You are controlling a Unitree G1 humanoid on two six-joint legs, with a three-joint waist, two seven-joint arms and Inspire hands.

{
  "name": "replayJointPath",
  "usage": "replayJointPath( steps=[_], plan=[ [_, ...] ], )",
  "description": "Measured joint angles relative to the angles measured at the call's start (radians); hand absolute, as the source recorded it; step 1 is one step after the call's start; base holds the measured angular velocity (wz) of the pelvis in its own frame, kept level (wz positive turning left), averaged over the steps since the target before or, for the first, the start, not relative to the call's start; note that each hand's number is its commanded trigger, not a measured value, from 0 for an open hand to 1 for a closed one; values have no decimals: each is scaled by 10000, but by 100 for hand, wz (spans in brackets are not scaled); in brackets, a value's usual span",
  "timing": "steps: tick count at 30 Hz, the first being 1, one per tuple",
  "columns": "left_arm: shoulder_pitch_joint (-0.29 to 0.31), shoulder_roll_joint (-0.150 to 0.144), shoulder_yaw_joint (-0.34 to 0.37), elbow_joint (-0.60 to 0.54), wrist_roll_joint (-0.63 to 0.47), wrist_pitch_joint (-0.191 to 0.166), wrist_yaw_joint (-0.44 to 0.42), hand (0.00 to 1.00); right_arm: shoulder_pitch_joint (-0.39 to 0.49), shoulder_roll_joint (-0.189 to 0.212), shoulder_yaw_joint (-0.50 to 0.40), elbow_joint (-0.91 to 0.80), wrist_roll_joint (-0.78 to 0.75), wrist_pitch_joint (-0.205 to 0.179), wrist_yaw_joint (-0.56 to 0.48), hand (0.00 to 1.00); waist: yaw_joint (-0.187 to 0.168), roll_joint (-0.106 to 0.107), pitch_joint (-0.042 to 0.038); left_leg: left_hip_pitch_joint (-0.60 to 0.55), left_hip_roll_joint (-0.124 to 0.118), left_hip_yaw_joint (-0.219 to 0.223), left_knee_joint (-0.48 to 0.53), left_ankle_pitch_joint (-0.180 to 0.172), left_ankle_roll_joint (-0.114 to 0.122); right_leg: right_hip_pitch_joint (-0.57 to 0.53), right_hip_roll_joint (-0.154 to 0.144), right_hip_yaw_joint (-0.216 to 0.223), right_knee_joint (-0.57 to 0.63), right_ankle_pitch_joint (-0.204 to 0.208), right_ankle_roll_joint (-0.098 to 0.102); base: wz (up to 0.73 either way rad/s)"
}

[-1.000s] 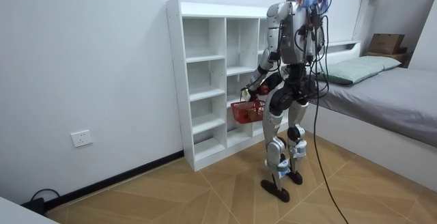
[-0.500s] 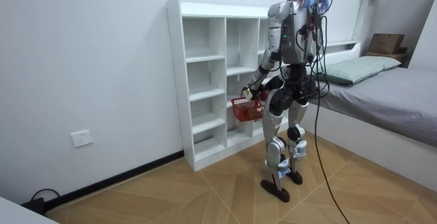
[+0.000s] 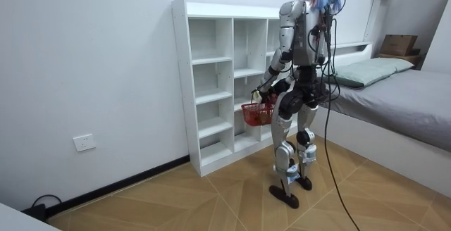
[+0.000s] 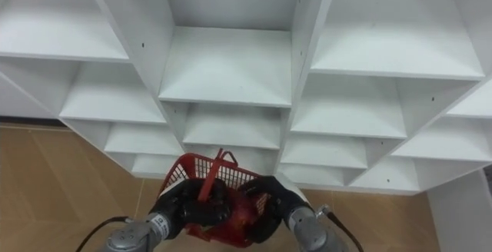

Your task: Collect fruits from the closet

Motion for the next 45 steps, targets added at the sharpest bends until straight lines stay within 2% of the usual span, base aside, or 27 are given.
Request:
replayJointPath(
  steps=[6, 8, 9, 18, 24, 45],
  plan=[
    [1, 7, -81, -24, -4, 0, -36, 100, -38, 168, 1, 292, -5, 8, -10, 100, -3, -1, 0, -7, -20, -8, 8, 1, 1, 56, -2, 32, -133, -3, 3, 0],
    [1, 0, -205, -28, -1, 0, -49, 100, -38, 210, 6, 330, -4, 13, -10, 69, 3, -2, 0, -9, -22, -7, 7, 1, 1, 56, -2, 37, -154, -5, 5, 0],
    [1, -5, -257, -29, -3, 5, -99, 100, -40, 237, 6, 330, 5, 16, -11, 0, 6, -2, 0, -14, -28, -18, 6, 1, 2, 57, -5, 37, -157, -8, 8, 0],
    [2, 7, -385, -71, -9, 20, -445, 100, -102, 281, -10, 327, 202, 130, -110, 0, 4, -27, -2, 4, -80, -36, 3, 5, 9, 68, -39, 64, -155, -31, 45, 0],
    [95, 0, -489, -72, -7, 180, -638, 100, -107, 336, -16, 323, 407, 130, -211, 0, -5, -63, 8, 16, -107, -34, 3, 5, 9, 71, -39, 79, -159, -33, 48, 0],
    [114, 3, -501, -73, -14, 217, -792, 100, -151, 339, -38, 325, 436, 129, -291, 0, -26, -53, 0, 311, -126, -34, -11, 5, 9, 428, -26, 62, -305, -37, 56, 0]
  ],
)
